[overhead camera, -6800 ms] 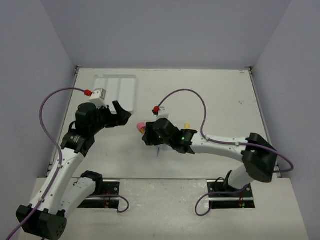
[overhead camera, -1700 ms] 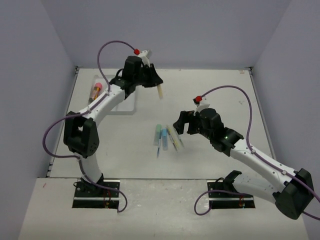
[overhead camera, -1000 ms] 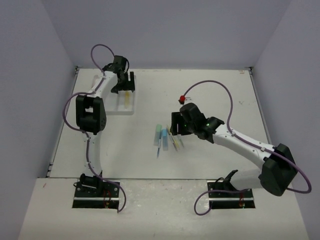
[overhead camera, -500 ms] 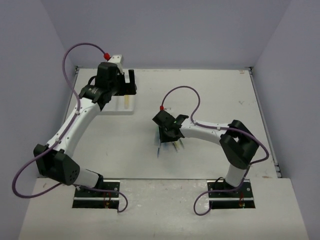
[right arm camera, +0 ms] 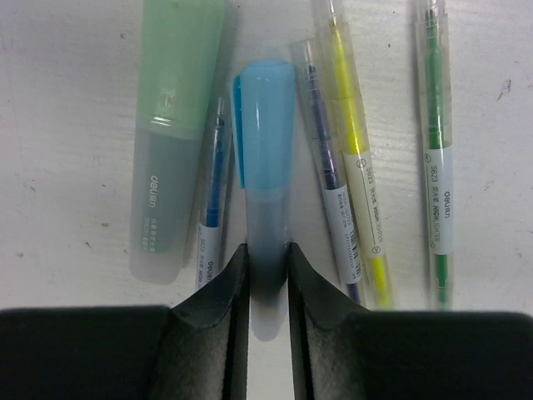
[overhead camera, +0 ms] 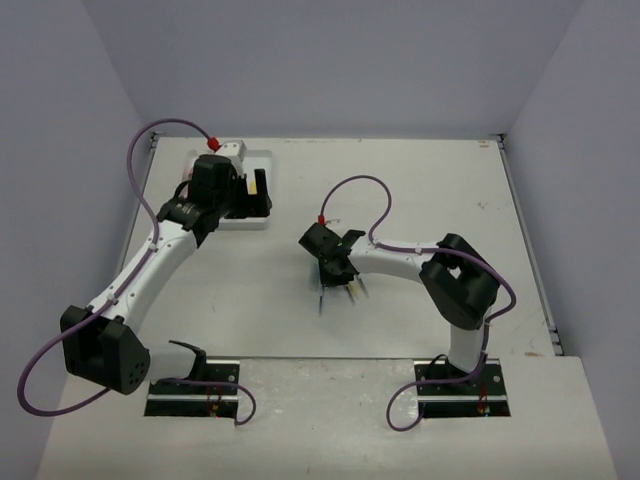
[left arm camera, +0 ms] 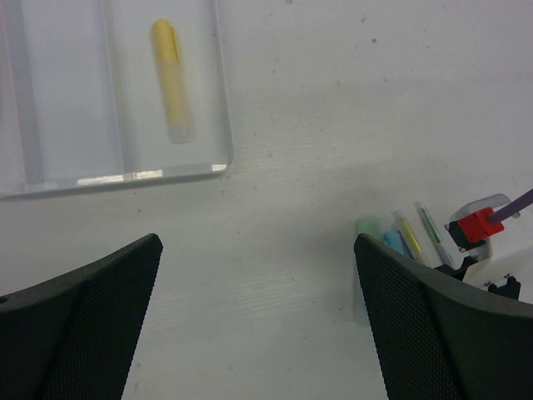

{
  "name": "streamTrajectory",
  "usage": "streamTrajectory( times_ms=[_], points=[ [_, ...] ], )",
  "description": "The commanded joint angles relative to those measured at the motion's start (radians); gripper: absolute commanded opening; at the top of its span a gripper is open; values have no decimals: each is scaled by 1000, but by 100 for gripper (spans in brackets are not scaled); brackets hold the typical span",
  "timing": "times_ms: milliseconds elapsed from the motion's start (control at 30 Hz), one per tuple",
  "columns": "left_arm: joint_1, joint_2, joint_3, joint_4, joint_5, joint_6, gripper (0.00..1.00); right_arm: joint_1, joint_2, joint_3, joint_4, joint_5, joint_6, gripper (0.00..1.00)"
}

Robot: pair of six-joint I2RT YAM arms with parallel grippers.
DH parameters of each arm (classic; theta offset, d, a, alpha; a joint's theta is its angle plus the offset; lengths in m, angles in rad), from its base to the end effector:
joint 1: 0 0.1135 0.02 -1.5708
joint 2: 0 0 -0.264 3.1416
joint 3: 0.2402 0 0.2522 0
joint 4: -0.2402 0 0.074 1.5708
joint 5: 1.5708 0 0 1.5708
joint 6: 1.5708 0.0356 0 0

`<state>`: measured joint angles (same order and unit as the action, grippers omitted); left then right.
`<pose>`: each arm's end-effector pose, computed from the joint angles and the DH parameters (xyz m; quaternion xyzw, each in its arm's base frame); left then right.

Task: Sort the stationery into containers
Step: Pick up the pen from the center of the board, then place the pen in the storage box.

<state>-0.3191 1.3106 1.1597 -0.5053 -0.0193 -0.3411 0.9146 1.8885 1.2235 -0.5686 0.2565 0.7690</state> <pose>0.2757 -0.0904 0.3242 -0.0141 0.8971 -0.1349 0.4205 0.2318 0.2862 0.1580 -0.0497 0.9767 0.0401 0.2049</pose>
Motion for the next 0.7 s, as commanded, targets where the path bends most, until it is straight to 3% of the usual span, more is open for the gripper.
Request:
streamTrajectory(
  times_ms=[0, 67, 167, 267, 333, 467, 667],
  points=[
    [1, -22, -75, 168, 195, -55, 100, 8, -60, -15, -35, 39, 44, 8],
    [0, -22, -134, 286, 337, -96, 100, 10, -136, -18, -64, 63, 46, 1],
    [-2, -8, -208, 468, 516, -167, 100, 9, -271, -40, -42, 64, 9, 0],
    [-8, 31, -304, 790, 782, -311, 100, 2, -448, -108, 144, -21, -73, 0],
    [-23, 63, -354, 930, 883, -417, 100, -11, -516, -189, 294, -141, -130, 0],
    [-53, 115, -428, 1320, 1004, -611, 96, -34, -670, -326, 498, -309, -173, 0],
    [-93, 174, -438, 1482, 1024, -733, 74, -41, -754, -341, 552, -379, -191, 0]
  ],
)
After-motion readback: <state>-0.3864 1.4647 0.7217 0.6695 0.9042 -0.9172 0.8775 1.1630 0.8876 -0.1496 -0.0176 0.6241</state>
